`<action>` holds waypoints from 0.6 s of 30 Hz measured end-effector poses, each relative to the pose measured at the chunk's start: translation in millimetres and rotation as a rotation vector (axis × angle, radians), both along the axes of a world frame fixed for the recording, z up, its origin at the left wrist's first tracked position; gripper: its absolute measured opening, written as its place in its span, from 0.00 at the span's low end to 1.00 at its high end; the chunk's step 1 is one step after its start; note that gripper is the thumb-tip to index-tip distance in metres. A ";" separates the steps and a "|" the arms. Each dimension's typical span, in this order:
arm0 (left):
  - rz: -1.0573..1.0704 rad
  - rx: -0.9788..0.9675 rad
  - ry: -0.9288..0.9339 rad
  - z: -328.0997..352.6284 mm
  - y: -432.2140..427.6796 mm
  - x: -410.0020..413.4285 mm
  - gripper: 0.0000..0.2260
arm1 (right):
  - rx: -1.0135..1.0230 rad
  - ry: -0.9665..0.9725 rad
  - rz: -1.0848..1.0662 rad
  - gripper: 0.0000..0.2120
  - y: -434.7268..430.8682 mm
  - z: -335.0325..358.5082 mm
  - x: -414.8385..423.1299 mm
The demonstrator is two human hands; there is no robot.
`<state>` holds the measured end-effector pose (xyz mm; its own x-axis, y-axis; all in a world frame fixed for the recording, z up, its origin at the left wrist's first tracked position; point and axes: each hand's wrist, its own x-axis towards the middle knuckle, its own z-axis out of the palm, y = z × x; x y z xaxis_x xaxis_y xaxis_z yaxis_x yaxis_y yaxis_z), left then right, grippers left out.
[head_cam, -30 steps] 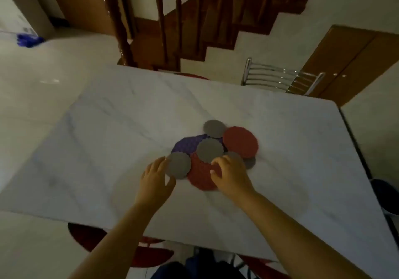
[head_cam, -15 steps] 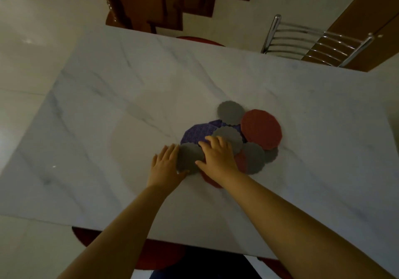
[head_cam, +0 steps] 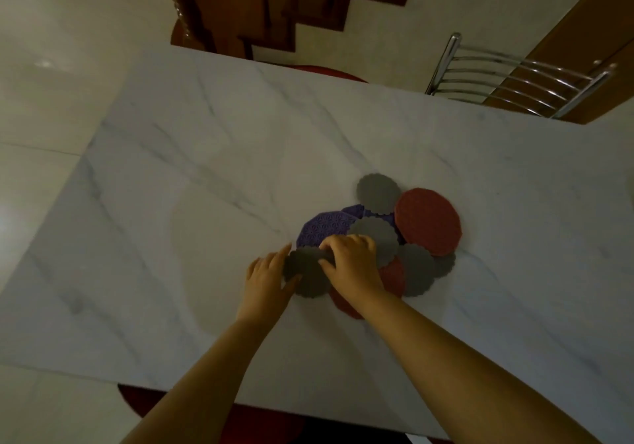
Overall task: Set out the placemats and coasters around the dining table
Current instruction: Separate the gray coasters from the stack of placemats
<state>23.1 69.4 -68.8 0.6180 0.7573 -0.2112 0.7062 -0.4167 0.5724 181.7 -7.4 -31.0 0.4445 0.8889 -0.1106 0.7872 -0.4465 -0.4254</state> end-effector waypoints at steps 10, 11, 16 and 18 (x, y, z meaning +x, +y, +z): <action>0.454 -0.305 -0.316 32.8 90.2 43.8 0.10 | 0.074 -0.101 -0.096 0.17 -0.1 15.3 46.1; 0.446 -0.306 -0.296 35.3 102.4 52.3 0.11 | -0.007 -0.139 -0.104 0.20 -2.7 15.4 54.9; 0.449 -0.274 -0.178 30.8 139.8 91.7 0.13 | -0.375 -0.184 -0.116 0.33 -7.0 9.5 85.7; 0.462 -0.228 -0.051 24.6 147.1 96.8 0.13 | -0.389 -0.181 -0.098 0.32 -7.9 6.9 89.2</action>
